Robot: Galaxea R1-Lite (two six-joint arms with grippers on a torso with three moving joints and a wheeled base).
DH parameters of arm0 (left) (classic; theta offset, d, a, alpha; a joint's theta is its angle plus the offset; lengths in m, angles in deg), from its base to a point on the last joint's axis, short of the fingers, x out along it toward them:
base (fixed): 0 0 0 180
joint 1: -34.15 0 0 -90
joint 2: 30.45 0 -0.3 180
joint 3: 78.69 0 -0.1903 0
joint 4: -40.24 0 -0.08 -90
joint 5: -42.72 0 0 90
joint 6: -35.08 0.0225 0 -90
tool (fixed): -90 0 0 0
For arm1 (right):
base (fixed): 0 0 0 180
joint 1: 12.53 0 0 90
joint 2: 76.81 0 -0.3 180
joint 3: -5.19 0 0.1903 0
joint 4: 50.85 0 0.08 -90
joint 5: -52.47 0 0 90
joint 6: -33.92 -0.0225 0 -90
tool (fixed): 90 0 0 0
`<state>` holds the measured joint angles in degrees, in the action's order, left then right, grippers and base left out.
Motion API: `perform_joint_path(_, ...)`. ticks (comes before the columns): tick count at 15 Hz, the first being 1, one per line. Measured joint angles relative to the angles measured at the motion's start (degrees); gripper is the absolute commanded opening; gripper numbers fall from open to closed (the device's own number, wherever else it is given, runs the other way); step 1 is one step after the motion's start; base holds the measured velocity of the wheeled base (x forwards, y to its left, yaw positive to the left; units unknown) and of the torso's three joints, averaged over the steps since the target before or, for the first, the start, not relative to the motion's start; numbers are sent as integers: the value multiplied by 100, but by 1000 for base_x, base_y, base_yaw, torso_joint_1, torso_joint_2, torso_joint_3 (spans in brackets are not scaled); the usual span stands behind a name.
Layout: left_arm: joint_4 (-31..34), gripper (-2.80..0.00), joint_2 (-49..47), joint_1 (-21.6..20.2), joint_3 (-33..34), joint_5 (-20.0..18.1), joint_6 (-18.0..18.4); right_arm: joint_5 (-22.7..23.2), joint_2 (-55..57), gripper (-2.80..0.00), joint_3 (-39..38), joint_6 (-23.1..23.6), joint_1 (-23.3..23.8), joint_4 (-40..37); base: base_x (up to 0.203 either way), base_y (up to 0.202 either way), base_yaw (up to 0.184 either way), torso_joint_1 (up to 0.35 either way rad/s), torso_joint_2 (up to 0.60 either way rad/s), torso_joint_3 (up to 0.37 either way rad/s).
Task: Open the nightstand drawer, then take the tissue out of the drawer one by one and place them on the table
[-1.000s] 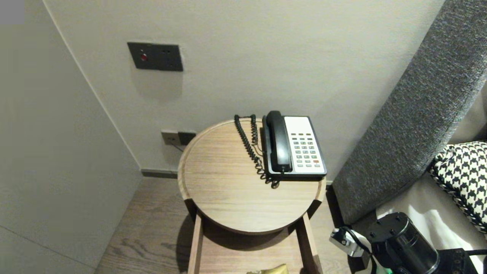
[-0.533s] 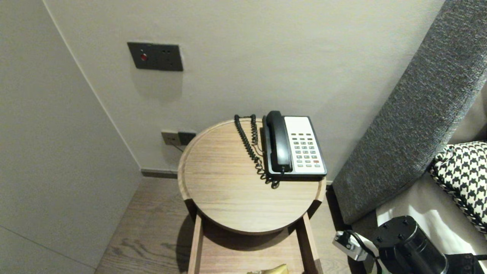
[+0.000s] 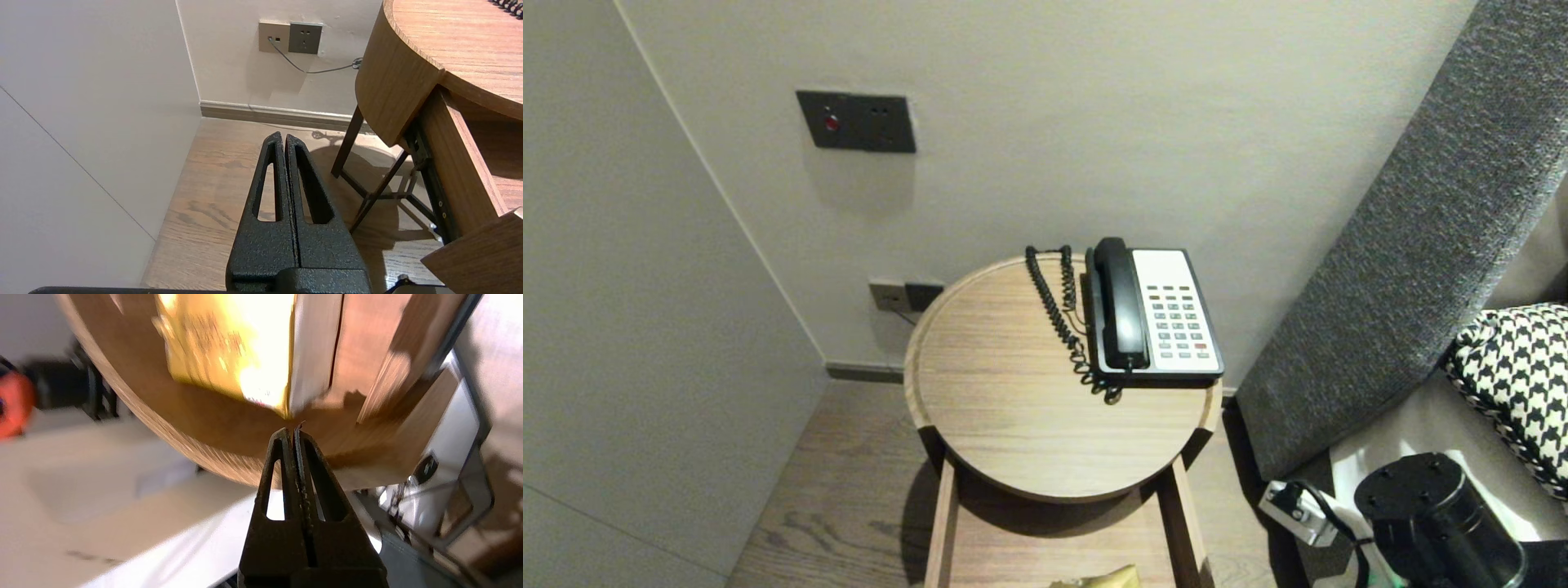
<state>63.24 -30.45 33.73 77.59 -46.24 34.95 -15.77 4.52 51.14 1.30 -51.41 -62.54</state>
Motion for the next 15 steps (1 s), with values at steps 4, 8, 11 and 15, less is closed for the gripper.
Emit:
perform_joint_path(4,0,-280,0,0,0,0,-3,-561,-545,-280,184,3,294,-57,0,0,0,0,0,0)
perform_joint_path(8,-1,-280,0,0,0,0,-2,-1397,-703,-280,795,-6,327,-608,0,0,0,0,0,0)
perform_joint_path(11,1,-280,0,0,0,-2,0,-2374,-719,-280,1610,89,380,-1895,0,0,0,0,0,0)
perform_joint_path(15,1,-280,0,0,0,0,0,-2637,-744,-280,1930,1034,409,-2237,0,0,0,0,0,0)
